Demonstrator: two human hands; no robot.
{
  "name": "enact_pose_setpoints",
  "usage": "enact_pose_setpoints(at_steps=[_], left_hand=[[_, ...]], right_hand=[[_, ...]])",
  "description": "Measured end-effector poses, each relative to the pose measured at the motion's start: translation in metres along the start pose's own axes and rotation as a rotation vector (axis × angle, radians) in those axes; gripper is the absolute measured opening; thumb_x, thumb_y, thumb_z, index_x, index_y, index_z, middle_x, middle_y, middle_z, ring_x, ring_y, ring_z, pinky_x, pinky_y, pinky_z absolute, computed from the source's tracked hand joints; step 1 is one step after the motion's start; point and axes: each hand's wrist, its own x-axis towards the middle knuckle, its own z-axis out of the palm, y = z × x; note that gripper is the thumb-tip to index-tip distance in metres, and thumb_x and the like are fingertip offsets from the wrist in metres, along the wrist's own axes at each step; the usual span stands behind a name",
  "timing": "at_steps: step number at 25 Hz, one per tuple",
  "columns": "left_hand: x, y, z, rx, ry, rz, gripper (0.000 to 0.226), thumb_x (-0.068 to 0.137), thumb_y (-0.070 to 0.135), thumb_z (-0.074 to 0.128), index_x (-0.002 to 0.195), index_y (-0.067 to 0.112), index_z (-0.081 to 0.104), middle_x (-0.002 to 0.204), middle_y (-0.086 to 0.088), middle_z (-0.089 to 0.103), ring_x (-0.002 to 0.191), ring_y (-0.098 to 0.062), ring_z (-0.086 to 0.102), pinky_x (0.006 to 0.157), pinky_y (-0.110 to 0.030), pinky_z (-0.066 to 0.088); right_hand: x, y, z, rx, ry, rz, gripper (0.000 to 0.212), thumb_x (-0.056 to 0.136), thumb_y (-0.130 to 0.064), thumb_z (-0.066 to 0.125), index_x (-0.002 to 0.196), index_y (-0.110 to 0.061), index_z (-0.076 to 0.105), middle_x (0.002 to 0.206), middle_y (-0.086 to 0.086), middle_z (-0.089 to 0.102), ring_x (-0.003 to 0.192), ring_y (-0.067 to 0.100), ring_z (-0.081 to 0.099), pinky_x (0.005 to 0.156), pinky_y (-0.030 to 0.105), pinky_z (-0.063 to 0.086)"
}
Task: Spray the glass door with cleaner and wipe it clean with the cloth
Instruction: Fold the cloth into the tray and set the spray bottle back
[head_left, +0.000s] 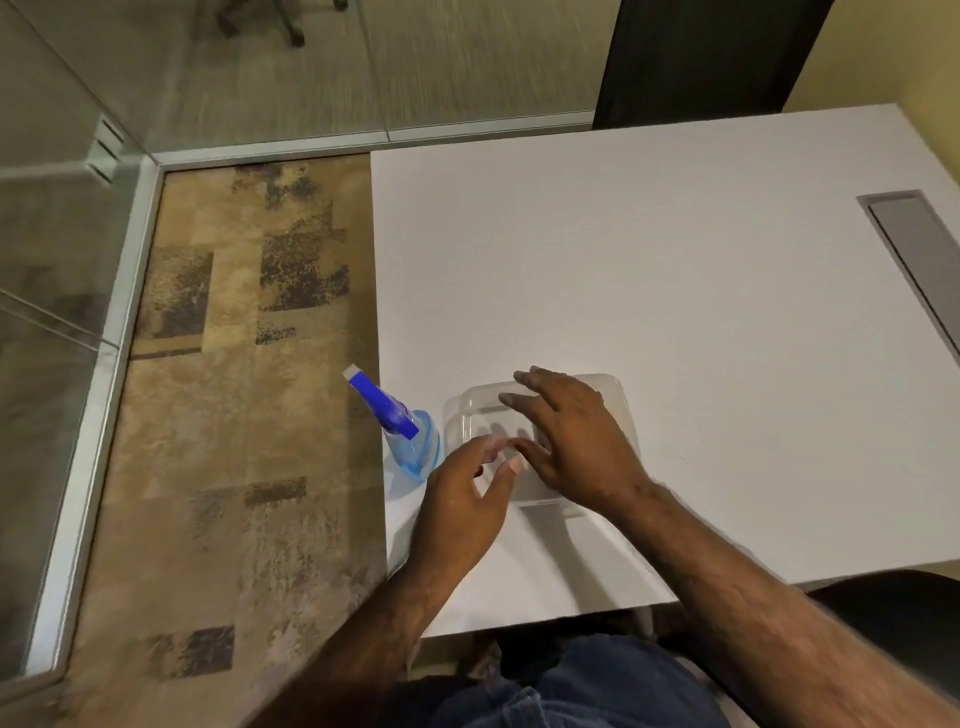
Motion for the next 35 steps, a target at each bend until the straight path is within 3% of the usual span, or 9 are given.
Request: enact_pose_setpoints(at_steps=[8,14,16,19,23,25,30,32,35], left_hand=[[-0.029,-0.037,-0.061,0.204,0.429,0.152,0.045,0.092,0.058,0.063,0.116,0.021,0.071,0.117,0.004,0.075,0.103,-0.008,0.065,0.092,-0.017,0.054],[-0.001,-0.039,-0.079,0.134,0.484,0.081,0.055,0.089,0.045,0.084,0.133,0.042,0.052,0.118,0.058,0.051,0.111,0.026,0.052,0.083,0.003,0.044],[0.009,-0.045,-0.081,0.154,0.472,0.114,0.052,0.088,0.045,0.085,0.133,0.034,0.061,0.118,0.04,0.062,0.104,0.017,0.06,0.088,-0.006,0.049],[0.02,-0.05,-0.081,0.187,0.435,0.161,0.057,0.086,0.036,0.088,0.133,0.01,0.07,0.127,-0.003,0.074,0.108,-0.008,0.061,0.095,-0.035,0.057],[0.027,-0.055,-0.086,0.233,0.467,0.284,0.053,0.083,0.023,0.092,0.124,-0.003,0.072,0.118,-0.017,0.075,0.107,-0.019,0.062,0.096,-0.045,0.059],[0.026,-0.053,-0.085,0.279,0.497,0.352,0.052,0.081,0.024,0.092,0.12,-0.005,0.074,0.114,-0.02,0.077,0.107,-0.027,0.067,0.095,-0.047,0.058],[0.024,-0.015,-0.094,0.29,0.487,0.473,0.051,0.087,0.049,0.081,0.118,0.009,0.075,0.112,0.002,0.072,0.11,0.004,0.047,0.099,-0.021,0.044],[0.023,0.011,-0.099,0.301,0.485,0.507,0.051,0.087,0.056,0.075,0.119,0.016,0.073,0.112,0.015,0.063,0.11,0.008,0.044,0.098,-0.004,0.036],[0.022,0.049,-0.098,0.29,0.454,0.53,0.056,0.084,0.062,0.075,0.122,0.019,0.072,0.112,0.016,0.063,0.107,0.005,0.047,0.097,-0.006,0.038]], right_hand=[[0.02,-0.047,0.021,0.16,-0.078,-0.003,0.087,0.086,-0.071,0.078,0.158,-0.028,0.054,0.164,-0.001,0.055,0.151,0.022,0.05,0.123,0.041,0.041],[0.038,-0.079,0.063,0.441,-0.088,0.05,0.071,0.086,-0.068,0.079,0.145,-0.036,0.057,0.144,-0.006,0.069,0.117,0.003,0.055,0.099,0.017,0.041],[0.044,-0.09,0.074,0.499,-0.029,0.059,0.056,0.09,-0.06,0.08,0.137,-0.041,0.054,0.133,-0.003,0.074,0.105,0.001,0.052,0.089,0.009,0.035],[0.051,-0.096,0.087,0.558,0.004,0.084,0.052,0.094,-0.054,0.077,0.139,-0.032,0.06,0.133,0.001,0.075,0.105,0.008,0.058,0.089,0.019,0.04],[0.051,-0.094,0.095,0.56,0.026,0.084,0.058,0.097,-0.053,0.068,0.146,-0.023,0.062,0.14,0.005,0.074,0.121,0.025,0.068,0.097,0.032,0.042],[0.047,-0.092,0.088,0.573,0.046,0.063,0.055,0.098,-0.049,0.069,0.147,-0.023,0.062,0.139,0.005,0.075,0.119,0.019,0.067,0.098,0.031,0.042],[0.042,-0.09,0.034,0.64,0.103,0.011,0.051,0.094,-0.035,0.081,0.139,-0.037,0.057,0.113,-0.015,0.073,0.095,-0.024,0.057,0.079,0.013,0.039],[0.04,-0.085,0.004,0.659,0.121,-0.004,0.045,0.091,-0.036,0.084,0.133,-0.03,0.068,0.1,-0.026,0.067,0.082,-0.023,0.06,0.068,0.006,0.038],[0.036,-0.074,-0.044,0.655,0.077,-0.016,0.039,0.092,-0.033,0.085,0.128,-0.024,0.074,0.108,-0.016,0.077,0.073,-0.018,0.06,0.067,0.009,0.04]])
